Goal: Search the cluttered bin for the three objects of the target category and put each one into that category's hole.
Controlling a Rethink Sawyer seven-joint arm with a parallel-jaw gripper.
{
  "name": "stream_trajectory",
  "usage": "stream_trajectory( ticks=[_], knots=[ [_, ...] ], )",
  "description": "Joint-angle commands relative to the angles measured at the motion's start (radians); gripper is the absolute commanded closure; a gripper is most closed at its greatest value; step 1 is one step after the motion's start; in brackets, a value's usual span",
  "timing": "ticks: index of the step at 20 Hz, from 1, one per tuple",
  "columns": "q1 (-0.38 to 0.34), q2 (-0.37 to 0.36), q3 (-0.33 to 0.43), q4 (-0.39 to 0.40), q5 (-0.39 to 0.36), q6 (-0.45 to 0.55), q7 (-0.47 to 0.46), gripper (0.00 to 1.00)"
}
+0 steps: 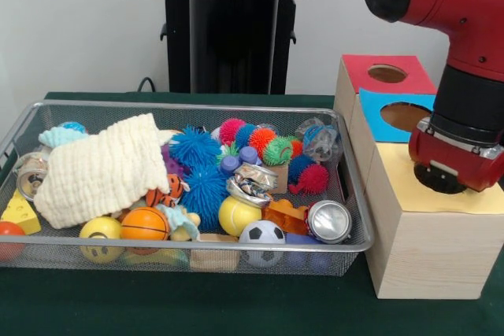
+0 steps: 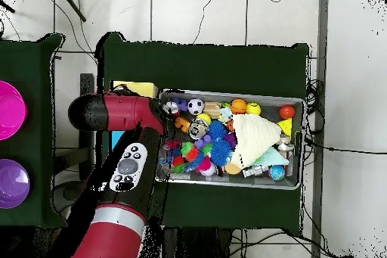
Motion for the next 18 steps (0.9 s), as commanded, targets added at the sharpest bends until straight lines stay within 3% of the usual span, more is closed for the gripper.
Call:
stream_trajectory(
  ticks=[1, 9, 18],
  knots=[
    [-0.025, 0.048, 0.025, -0.045, 0.040, -0.087, 0.184, 1.00],
    [-0.039, 0.066, 0.017, -0.071, 0.037, -0.090, 0.175, 1.00],
    [-0.029, -0.043, 0.044, 0.056, 0.021, -0.034, 0.142, 1.00]
  ],
)
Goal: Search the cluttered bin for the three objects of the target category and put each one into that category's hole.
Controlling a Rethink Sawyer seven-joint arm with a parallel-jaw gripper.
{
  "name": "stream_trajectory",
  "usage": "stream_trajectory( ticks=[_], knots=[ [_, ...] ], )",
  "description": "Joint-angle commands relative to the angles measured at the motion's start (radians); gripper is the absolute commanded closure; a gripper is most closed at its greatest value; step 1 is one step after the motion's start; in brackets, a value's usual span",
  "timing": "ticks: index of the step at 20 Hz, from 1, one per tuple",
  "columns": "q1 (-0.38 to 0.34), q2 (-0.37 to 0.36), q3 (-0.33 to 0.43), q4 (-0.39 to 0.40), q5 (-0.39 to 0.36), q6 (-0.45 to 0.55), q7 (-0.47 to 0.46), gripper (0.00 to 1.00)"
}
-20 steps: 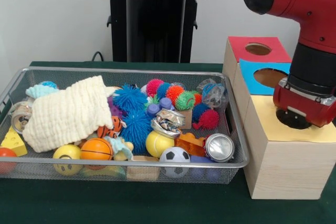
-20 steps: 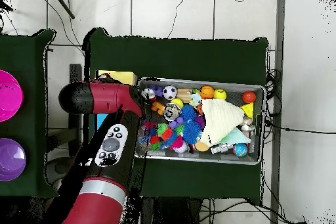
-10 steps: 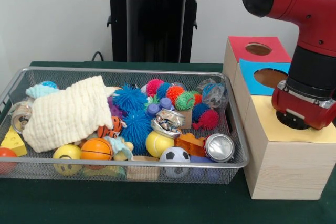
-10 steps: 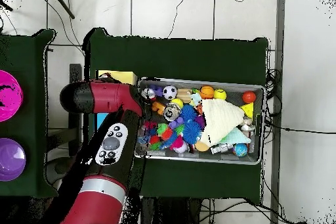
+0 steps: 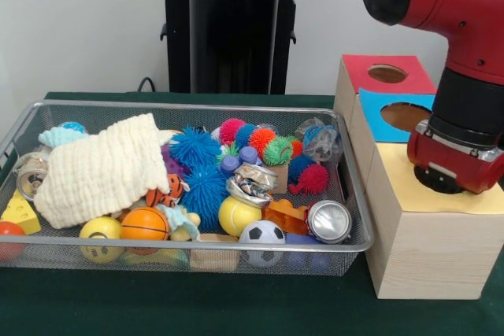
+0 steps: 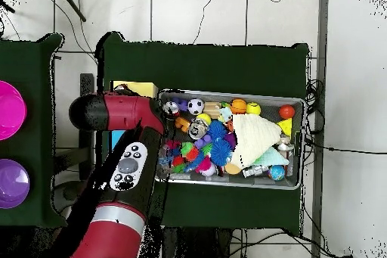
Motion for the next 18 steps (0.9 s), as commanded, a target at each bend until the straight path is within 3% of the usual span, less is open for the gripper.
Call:
stream_trajectory(
  ticks=[1, 18],
  knots=[
    [-0.027, -0.059, 0.047, 0.071, 0.019, -0.028, 0.140, 1.00],
    [-0.048, -0.159, 0.070, 0.165, -0.001, 0.037, 0.083, 1.00]
  ],
)
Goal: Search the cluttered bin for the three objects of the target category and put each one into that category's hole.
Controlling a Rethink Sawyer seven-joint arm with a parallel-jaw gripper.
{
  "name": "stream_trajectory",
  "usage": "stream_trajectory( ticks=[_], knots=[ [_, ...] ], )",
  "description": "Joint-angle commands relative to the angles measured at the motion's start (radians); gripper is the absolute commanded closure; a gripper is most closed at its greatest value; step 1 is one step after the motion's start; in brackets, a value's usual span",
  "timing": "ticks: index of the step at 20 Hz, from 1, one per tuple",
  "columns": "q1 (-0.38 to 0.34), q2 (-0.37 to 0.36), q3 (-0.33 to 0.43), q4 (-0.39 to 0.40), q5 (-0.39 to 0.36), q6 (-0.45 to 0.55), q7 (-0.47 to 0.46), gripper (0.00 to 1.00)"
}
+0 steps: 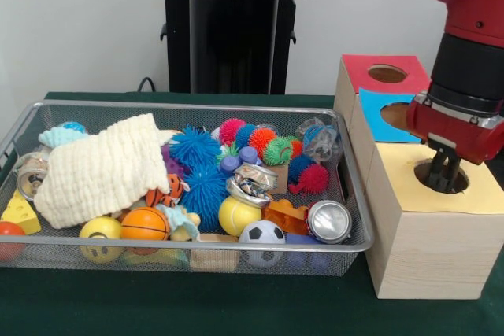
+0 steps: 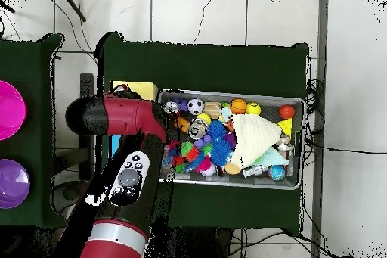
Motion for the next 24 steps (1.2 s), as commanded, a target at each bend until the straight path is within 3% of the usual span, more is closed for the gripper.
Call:
stream_trajectory(
  ticks=[1, 10, 16, 24],
  knots=[
    [-0.045, -0.076, 0.071, 0.097, 0.003, 0.045, 0.079, 1.00],
    [-0.072, -0.193, 0.105, 0.214, -0.009, 0.112, 0.013, 1.00],
    [-0.110, -0.251, 0.124, 0.246, -0.029, 0.176, -0.039, 1.00],
    [-0.266, -0.318, 0.196, 0.243, -0.115, 0.254, -0.256, 1.00]
  ],
)
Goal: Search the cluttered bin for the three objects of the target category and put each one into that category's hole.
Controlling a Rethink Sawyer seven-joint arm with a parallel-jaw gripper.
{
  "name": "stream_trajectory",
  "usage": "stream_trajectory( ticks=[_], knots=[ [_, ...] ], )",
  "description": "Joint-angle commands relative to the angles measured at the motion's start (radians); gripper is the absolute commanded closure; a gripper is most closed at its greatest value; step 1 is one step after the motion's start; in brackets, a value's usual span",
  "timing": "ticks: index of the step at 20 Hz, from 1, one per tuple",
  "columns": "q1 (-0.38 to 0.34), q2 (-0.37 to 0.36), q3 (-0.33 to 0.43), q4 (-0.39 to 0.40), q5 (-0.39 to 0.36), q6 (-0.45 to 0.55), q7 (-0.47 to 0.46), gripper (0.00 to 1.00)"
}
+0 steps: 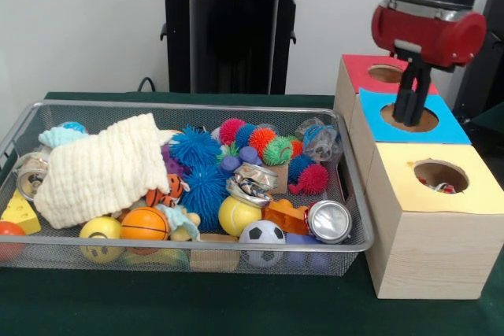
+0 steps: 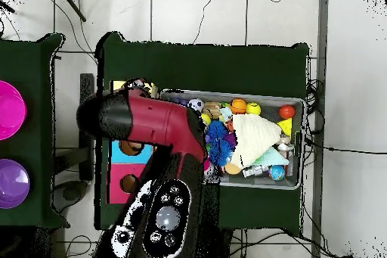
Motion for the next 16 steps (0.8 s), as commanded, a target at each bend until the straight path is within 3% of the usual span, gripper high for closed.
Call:
stream_trajectory(
  ticks=[1, 3, 5, 9, 13, 16],
  knots=[
    [-0.167, -0.064, 0.170, 0.110, -0.097, 0.176, -0.286, 1.00],
    [-0.220, -0.068, 0.202, 0.086, -0.144, 0.178, -0.349, 1.00],
    [-0.279, -0.067, 0.237, 0.043, -0.209, 0.120, -0.447, 1.00],
    [-0.368, -0.079, 0.296, -0.094, -0.335, 0.097, -0.581, 1.00],
    [-0.446, -0.096, 0.374, -0.293, -0.391, 0.275, -0.730, 1.00],
    [-0.478, -0.071, 0.421, -0.395, -0.398, 0.434, -0.769, 1.00]
  ],
)
